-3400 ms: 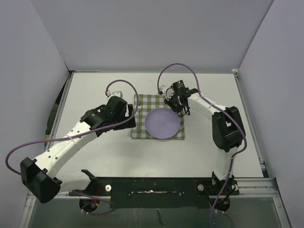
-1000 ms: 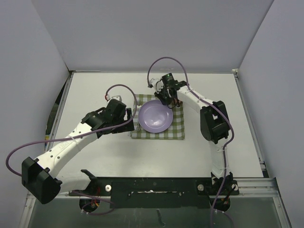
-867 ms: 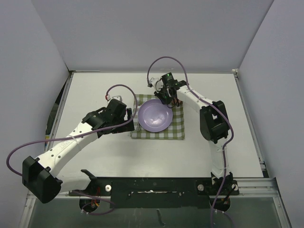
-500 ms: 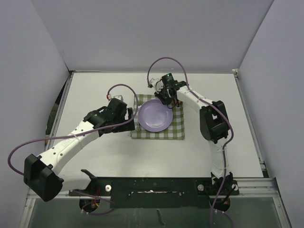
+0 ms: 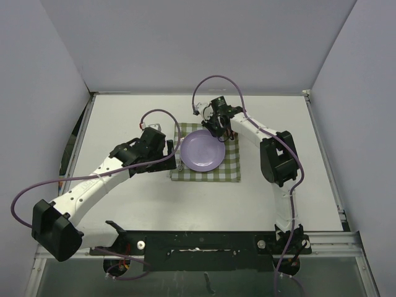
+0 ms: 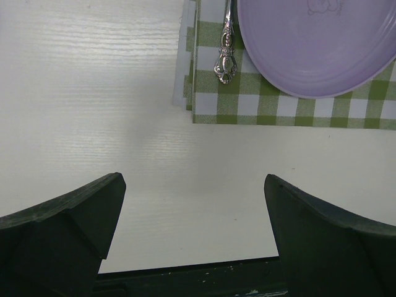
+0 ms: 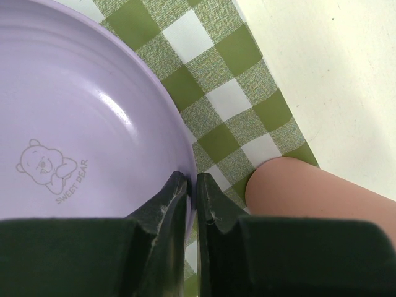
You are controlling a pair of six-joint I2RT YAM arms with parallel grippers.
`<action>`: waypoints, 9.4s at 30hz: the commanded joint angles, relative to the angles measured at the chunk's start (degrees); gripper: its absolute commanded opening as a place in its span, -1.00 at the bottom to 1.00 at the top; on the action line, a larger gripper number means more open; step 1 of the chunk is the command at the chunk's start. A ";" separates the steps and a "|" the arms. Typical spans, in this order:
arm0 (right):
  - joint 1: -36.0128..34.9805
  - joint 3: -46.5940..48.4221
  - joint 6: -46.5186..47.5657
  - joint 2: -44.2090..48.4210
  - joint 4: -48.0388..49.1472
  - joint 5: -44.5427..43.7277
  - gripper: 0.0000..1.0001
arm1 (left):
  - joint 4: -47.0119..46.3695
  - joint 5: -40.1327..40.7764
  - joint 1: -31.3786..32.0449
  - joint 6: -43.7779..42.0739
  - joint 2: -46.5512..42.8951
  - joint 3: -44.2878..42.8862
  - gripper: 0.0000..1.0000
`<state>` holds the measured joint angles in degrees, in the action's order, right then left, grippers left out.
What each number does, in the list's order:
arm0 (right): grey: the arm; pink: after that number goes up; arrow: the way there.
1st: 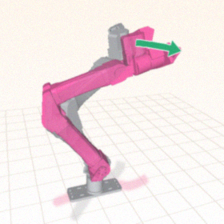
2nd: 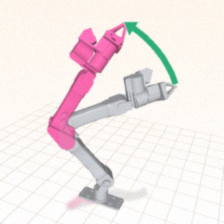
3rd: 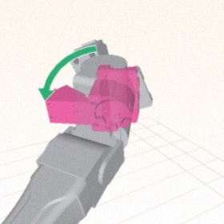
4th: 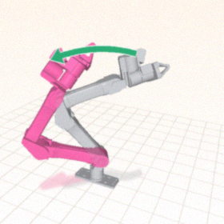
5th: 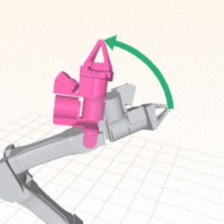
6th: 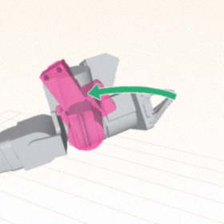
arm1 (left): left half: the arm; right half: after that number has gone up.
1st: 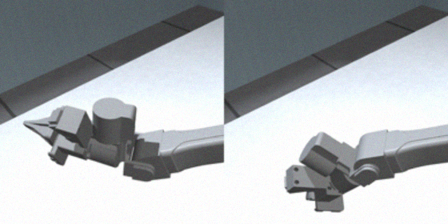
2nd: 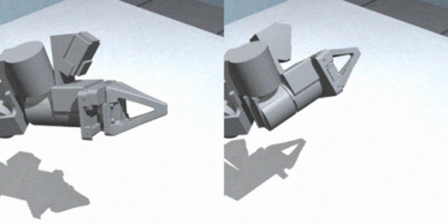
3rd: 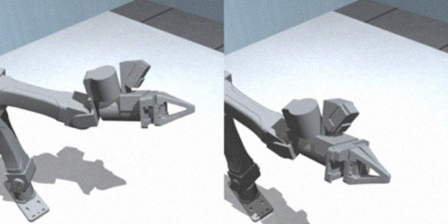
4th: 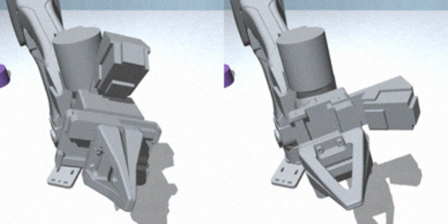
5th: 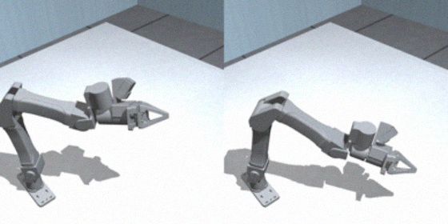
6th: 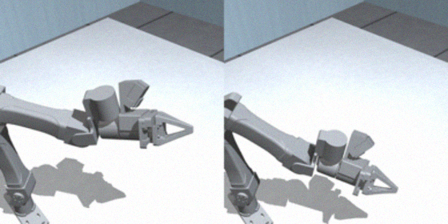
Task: Set the dinner table for one person
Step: Adjust the plate on the napkin, then adjust the cup on the napkin.
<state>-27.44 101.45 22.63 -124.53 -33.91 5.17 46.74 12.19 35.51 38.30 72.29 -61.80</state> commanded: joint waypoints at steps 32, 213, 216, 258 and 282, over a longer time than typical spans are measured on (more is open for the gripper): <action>-3.98 -2.76 3.01 13.74 -0.17 -5.29 -0.35 | -5.85 0.15 -0.45 -1.79 3.30 -1.66 0.96; 10.27 -6.98 -2.36 6.08 -9.72 4.98 -0.59 | -14.09 -10.18 -3.70 -1.19 14.62 2.91 0.96; 9.94 -6.77 -2.32 5.67 -9.60 4.17 -0.46 | -14.33 -10.25 -3.73 -1.21 14.82 3.00 0.96; 11.36 21.87 3.74 -1.83 -28.19 -1.02 -1.00 | -15.56 -12.95 -6.32 -3.48 13.10 5.00 0.96; 9.47 23.81 3.90 -6.53 -26.03 -0.78 -1.00 | -16.08 -14.46 -7.37 -4.23 15.82 3.37 0.96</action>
<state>-17.72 121.60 26.57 -130.45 -60.95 3.86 32.77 -1.63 28.69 35.03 87.29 -56.82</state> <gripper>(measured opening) 0.200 0.979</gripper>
